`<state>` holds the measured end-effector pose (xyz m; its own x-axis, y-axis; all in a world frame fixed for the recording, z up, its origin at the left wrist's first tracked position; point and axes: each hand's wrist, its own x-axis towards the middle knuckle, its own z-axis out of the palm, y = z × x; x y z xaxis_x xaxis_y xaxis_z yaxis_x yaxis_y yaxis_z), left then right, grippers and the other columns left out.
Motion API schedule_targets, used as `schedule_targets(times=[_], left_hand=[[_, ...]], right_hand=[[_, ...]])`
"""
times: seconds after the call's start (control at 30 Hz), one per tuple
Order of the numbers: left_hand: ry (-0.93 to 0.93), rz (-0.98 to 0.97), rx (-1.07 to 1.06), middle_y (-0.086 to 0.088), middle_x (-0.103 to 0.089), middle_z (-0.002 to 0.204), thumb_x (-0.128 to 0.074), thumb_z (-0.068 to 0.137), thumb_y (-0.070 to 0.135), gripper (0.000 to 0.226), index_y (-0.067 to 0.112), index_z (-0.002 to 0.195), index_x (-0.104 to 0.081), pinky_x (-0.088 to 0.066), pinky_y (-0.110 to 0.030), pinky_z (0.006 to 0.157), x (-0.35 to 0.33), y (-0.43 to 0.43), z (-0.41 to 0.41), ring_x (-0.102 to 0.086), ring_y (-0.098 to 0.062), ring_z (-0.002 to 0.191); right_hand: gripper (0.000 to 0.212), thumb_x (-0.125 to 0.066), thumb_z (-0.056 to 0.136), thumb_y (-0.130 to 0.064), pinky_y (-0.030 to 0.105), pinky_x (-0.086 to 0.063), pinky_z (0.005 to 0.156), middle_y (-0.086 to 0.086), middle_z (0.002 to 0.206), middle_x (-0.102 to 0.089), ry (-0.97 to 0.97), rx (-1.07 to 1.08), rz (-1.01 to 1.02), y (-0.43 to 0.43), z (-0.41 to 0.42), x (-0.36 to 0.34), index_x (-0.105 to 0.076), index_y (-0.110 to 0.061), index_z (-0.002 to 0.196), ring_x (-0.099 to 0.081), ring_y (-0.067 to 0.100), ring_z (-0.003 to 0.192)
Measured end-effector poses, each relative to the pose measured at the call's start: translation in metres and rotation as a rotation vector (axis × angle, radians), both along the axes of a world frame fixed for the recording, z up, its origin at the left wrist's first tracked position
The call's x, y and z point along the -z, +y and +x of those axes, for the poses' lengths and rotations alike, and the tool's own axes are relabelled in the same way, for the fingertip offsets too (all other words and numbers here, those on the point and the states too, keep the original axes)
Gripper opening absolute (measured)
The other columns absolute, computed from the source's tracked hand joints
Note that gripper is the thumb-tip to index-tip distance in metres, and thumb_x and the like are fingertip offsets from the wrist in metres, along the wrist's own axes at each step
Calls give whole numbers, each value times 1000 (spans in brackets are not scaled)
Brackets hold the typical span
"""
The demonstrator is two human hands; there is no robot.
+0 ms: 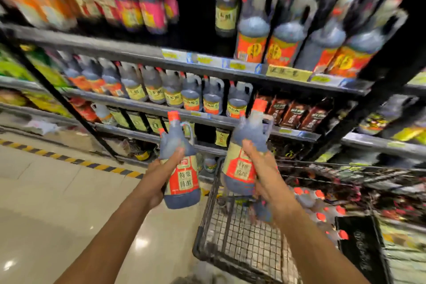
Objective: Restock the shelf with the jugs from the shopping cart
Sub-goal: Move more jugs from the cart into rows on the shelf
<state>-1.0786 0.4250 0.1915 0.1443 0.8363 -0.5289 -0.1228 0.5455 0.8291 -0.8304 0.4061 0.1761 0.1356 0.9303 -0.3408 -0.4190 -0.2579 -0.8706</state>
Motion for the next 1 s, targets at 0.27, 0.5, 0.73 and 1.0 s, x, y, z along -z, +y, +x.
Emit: schedule_targets(times=[0.27, 0.5, 0.73, 1.0], left_hand=[[-5, 177, -60, -17, -75, 106, -73, 75, 39, 57, 8, 122, -65, -60, -46, 80, -60, -2, -49, -73, -36, 95], [-14, 295, -121, -16, -76, 104, -80, 66, 38, 66, 8, 122, -63, -60, -49, 81, -89, 37, -132, -74, -36, 92], [53, 375, -54, -10, -77, 103, -91, 52, 47, 79, 16, 119, -65, -59, -49, 81, -116, 95, -252, -75, -34, 91], [154, 501, -26, -1, -77, 102, -96, 44, 43, 82, 19, 116, -65, -59, -49, 84, -136, 163, -332, -74, -25, 94]], right_hand=[[56, -79, 72, -36, 41, -62, 75, 13, 108, -78, -147, -176, 124, 18, -50, -84, -65, -17, 123, -77, 31, 94], [72, -91, 66, -44, 48, -61, 83, 8, 108, -78, -278, -195, 238, 61, -136, -129, -62, -19, 126, -76, 30, 95], [60, -85, 71, -35, 48, -61, 83, 11, 108, -78, -260, -162, 314, 116, -256, -160, -63, -17, 123, -76, 31, 95], [61, -84, 65, -37, 44, -61, 77, 6, 107, -78, -301, -107, 337, 177, -335, -171, -62, -21, 120, -77, 26, 91]])
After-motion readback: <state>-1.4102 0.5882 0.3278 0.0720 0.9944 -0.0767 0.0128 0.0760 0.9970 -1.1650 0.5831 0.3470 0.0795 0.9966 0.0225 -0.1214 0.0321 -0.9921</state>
